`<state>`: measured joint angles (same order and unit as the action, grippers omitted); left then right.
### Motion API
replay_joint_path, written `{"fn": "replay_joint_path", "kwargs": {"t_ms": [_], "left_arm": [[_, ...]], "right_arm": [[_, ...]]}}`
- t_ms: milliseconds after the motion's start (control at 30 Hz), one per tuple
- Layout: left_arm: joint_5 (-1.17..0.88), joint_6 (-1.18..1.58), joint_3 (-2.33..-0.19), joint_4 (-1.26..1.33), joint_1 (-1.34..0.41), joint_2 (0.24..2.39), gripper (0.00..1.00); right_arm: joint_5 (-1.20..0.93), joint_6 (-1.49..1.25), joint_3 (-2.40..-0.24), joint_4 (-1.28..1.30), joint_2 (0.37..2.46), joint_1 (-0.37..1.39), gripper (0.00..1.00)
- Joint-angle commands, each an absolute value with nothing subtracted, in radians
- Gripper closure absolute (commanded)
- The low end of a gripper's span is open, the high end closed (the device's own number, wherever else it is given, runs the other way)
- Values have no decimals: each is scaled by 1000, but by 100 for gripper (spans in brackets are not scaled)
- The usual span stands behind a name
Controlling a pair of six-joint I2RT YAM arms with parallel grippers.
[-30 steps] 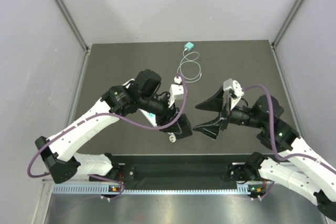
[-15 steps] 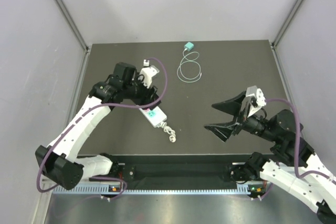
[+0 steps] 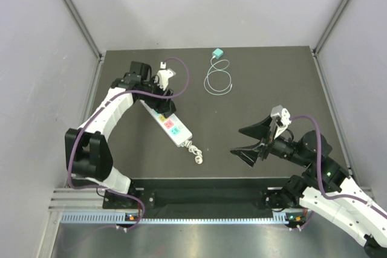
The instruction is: Insert the plug
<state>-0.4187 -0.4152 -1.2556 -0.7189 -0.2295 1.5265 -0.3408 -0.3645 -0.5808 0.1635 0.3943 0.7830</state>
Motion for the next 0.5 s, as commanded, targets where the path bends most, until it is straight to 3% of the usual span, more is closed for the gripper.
{"fn": "replay_joint_path", "kwargs": {"t_ms": [0, 467], "left_arm": [[-555, -524, -1376, -701, -163, 1558, 100], [-556, -586, -1371, -775, -89, 1661, 100]], "right_arm": [[-357, -380, -577, 80, 374, 776, 0], [-403, -376, -520, 6, 440, 773, 0]]}}
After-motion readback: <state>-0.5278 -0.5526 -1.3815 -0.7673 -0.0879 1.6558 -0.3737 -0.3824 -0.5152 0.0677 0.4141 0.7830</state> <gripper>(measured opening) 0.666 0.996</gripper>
